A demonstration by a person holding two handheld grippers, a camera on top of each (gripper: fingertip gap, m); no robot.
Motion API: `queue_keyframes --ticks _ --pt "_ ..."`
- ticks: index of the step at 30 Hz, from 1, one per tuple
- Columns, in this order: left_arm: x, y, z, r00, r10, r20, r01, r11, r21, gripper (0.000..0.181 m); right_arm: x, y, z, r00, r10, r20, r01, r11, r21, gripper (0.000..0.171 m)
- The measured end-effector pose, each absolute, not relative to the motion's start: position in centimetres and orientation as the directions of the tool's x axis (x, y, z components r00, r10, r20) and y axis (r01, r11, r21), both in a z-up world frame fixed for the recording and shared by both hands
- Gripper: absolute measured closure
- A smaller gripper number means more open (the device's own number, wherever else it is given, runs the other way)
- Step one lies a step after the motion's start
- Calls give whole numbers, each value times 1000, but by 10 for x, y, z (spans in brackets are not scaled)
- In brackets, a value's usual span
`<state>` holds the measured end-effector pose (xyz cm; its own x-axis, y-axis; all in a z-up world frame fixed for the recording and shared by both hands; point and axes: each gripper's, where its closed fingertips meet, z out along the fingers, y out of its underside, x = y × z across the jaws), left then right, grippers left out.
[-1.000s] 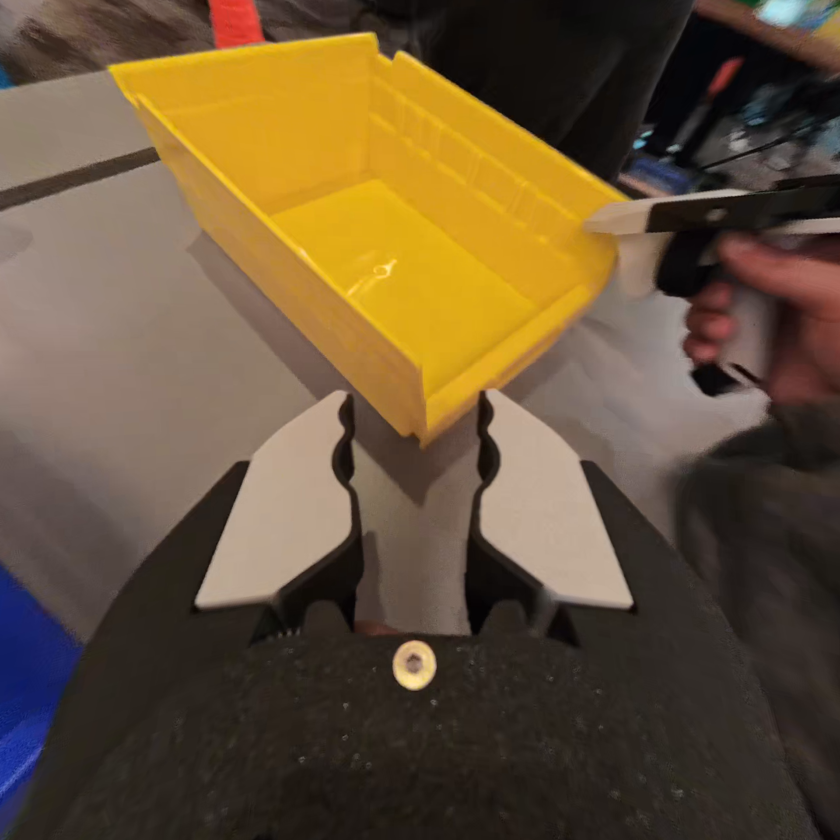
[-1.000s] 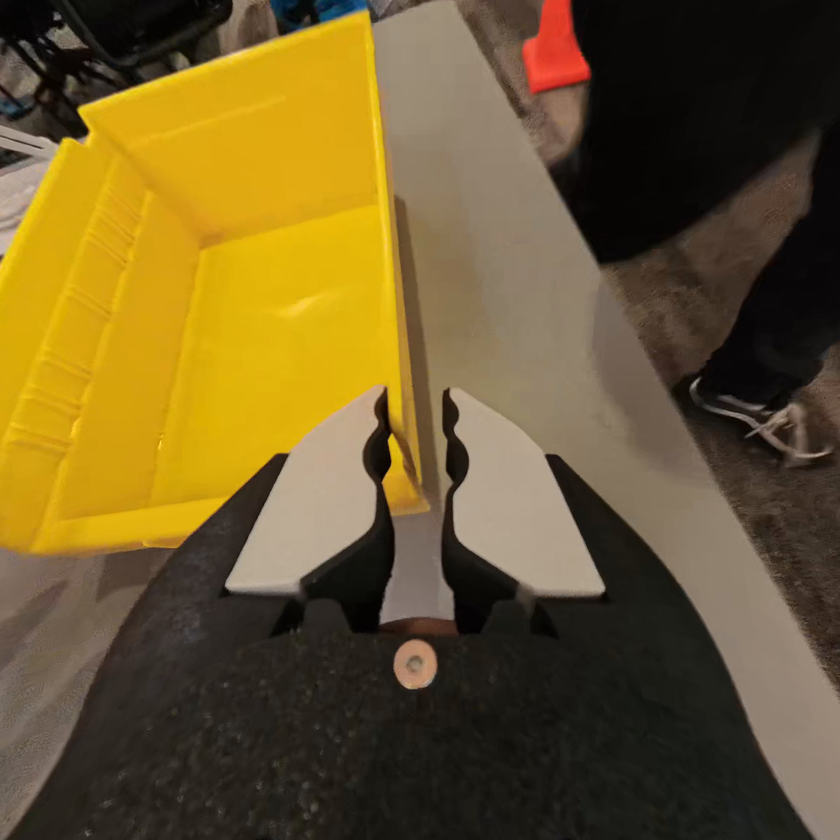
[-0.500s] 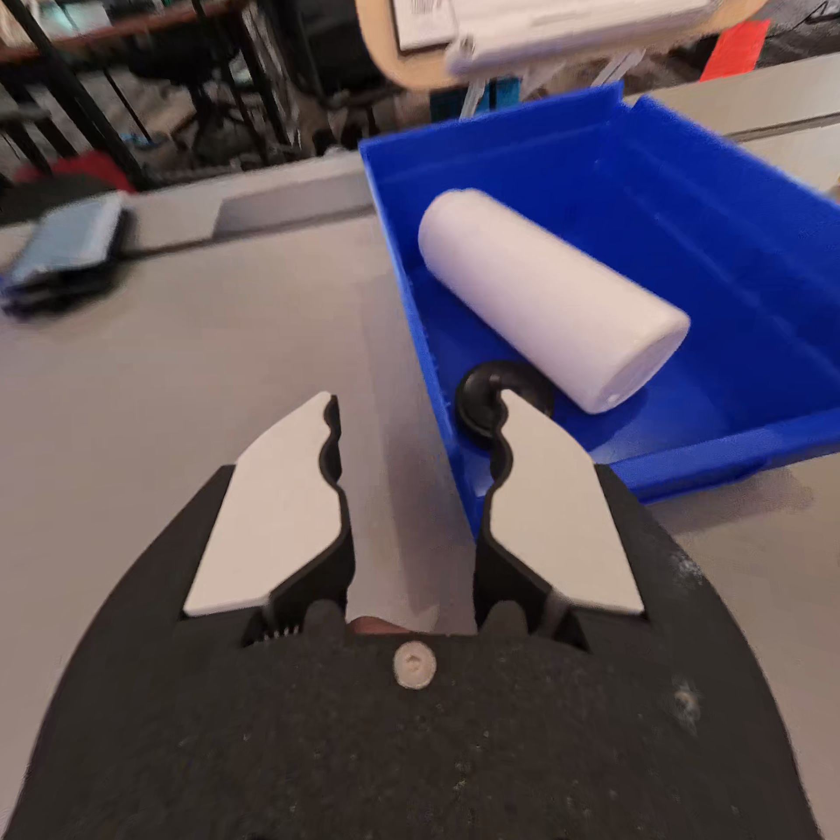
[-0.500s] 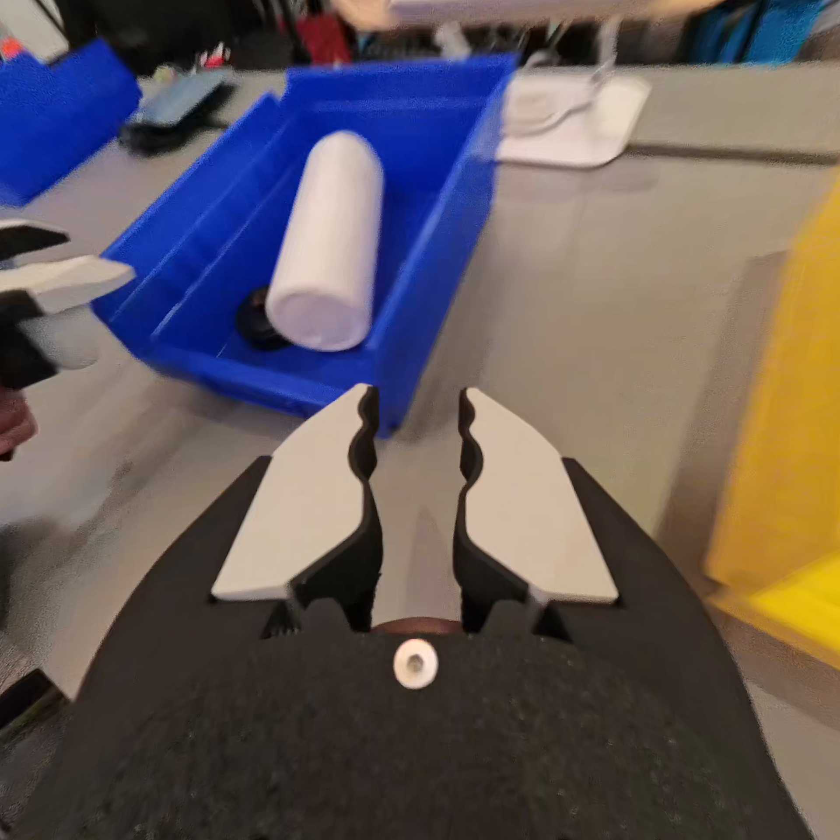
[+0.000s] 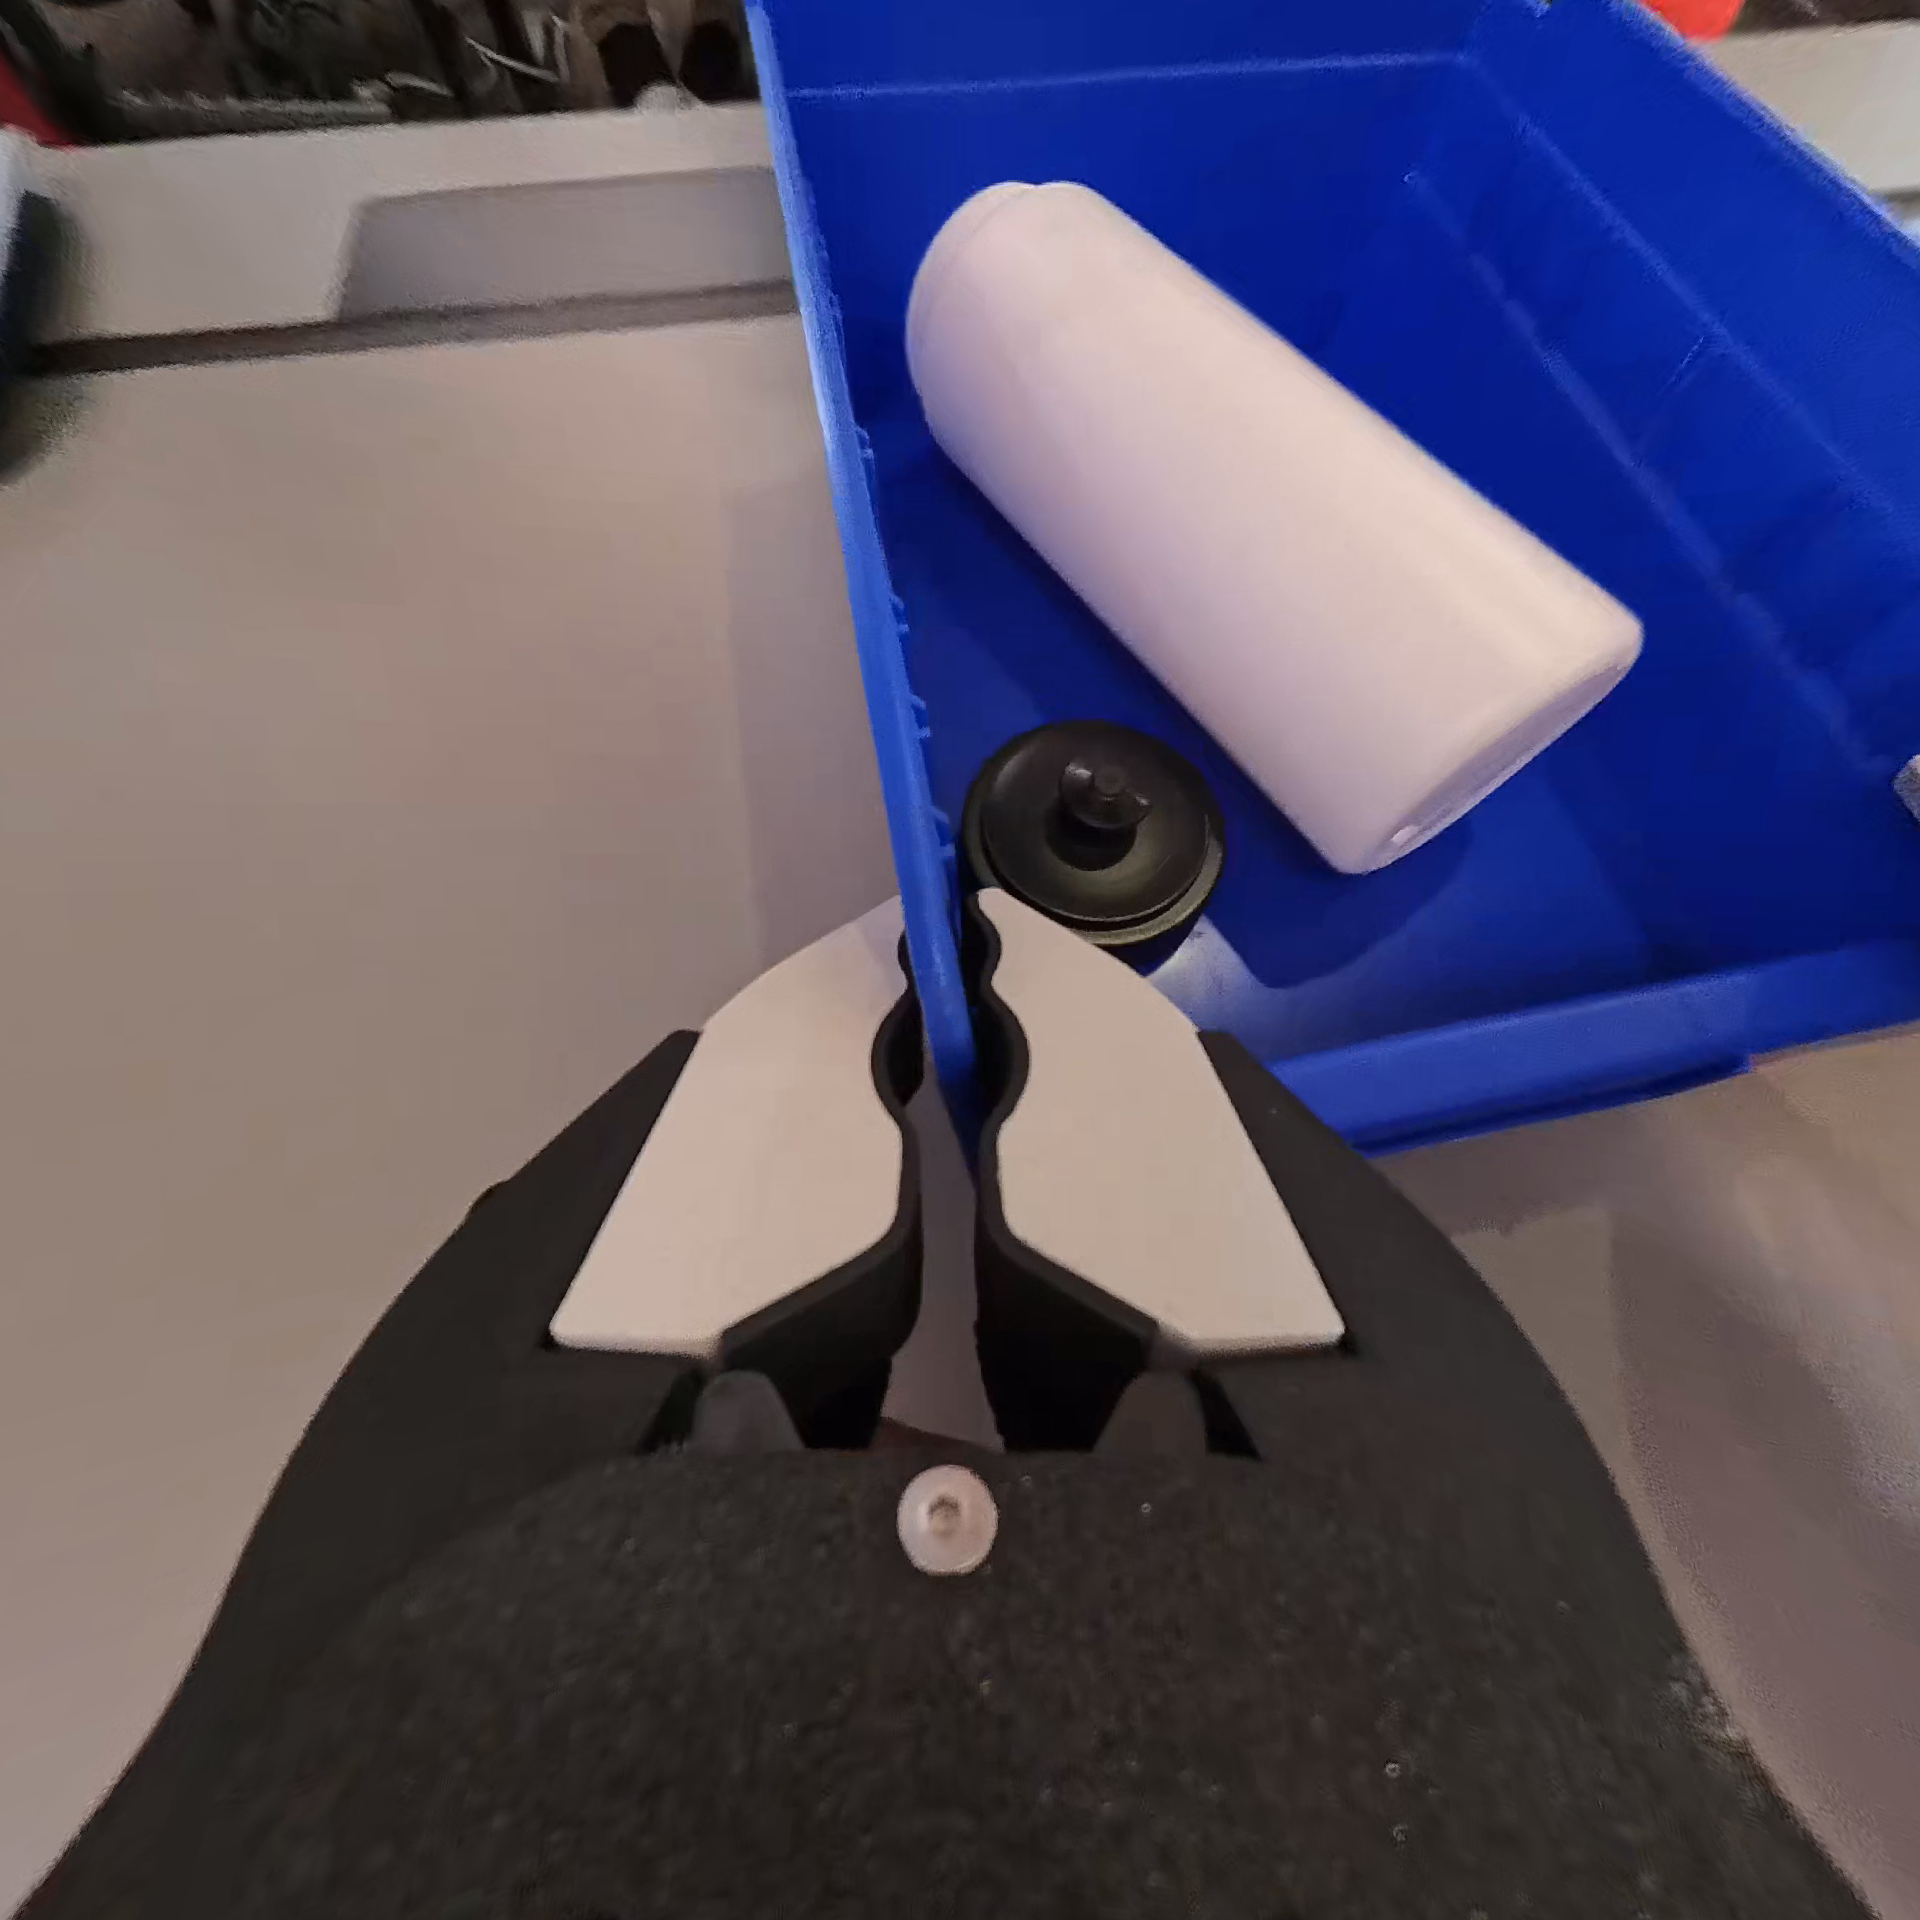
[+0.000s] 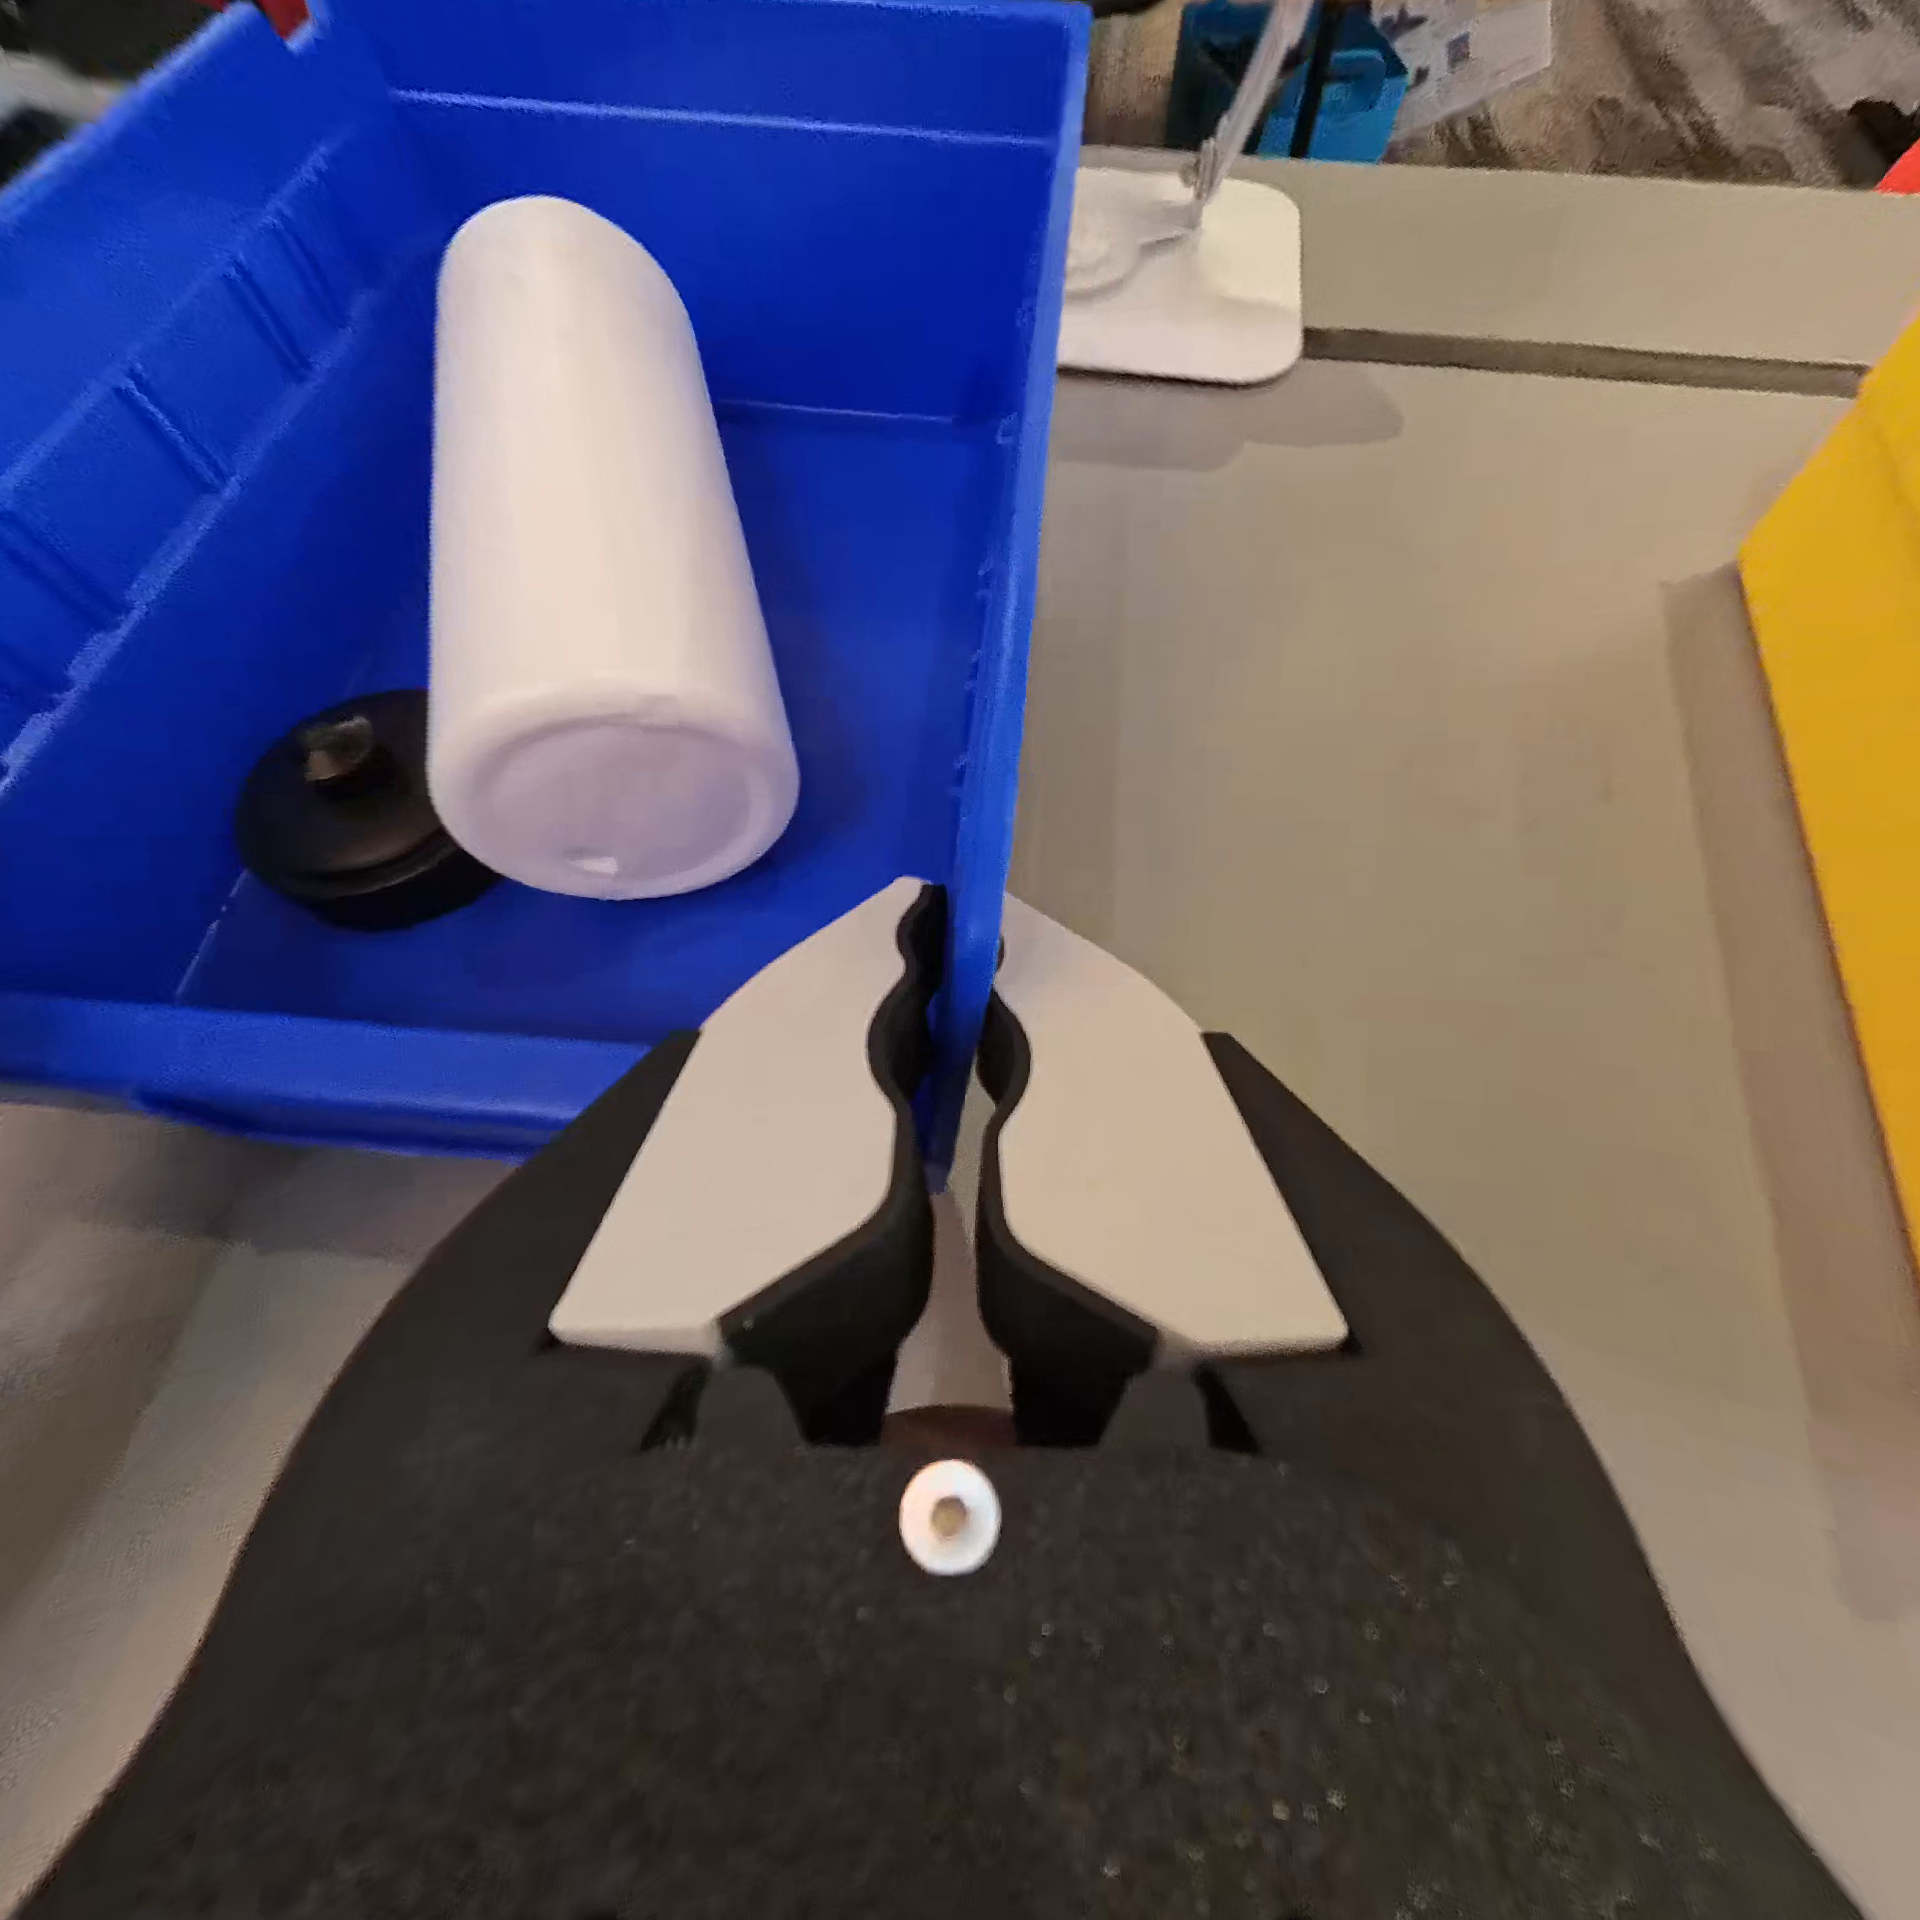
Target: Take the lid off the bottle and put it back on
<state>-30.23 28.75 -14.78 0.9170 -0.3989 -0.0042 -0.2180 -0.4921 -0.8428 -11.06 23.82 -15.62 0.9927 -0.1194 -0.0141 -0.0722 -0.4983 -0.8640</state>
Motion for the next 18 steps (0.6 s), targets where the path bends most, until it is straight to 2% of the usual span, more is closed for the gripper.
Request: queue_keyframes --ticks 2,8,13,15,18 --pt "-328 294 -136 933 -359 -18 -197 -470 -861 178 -132 250 -144 991 -124 -58 -109 -456 -883 168" --pt "-433 314 -124 958 -287 -2 -142 -469 -872 178 -233 287 -117 998 -44 -44 -58 -416 -907 168" --pt "-500 323 -148 963 -266 -38 -177 -525 -832 178 -304 296 -147 999 28 -31 -14 -474 -880 167" --pt "-515 326 -164 971 -236 37 -109 -576 -811 178 -326 297 -169 995 92 -35 17 -512 -859 162" --pt "-520 327 -162 963 -233 134 -26 -577 -816 176 -333 297 -168 992 122 -37 21 -446 -895 162"
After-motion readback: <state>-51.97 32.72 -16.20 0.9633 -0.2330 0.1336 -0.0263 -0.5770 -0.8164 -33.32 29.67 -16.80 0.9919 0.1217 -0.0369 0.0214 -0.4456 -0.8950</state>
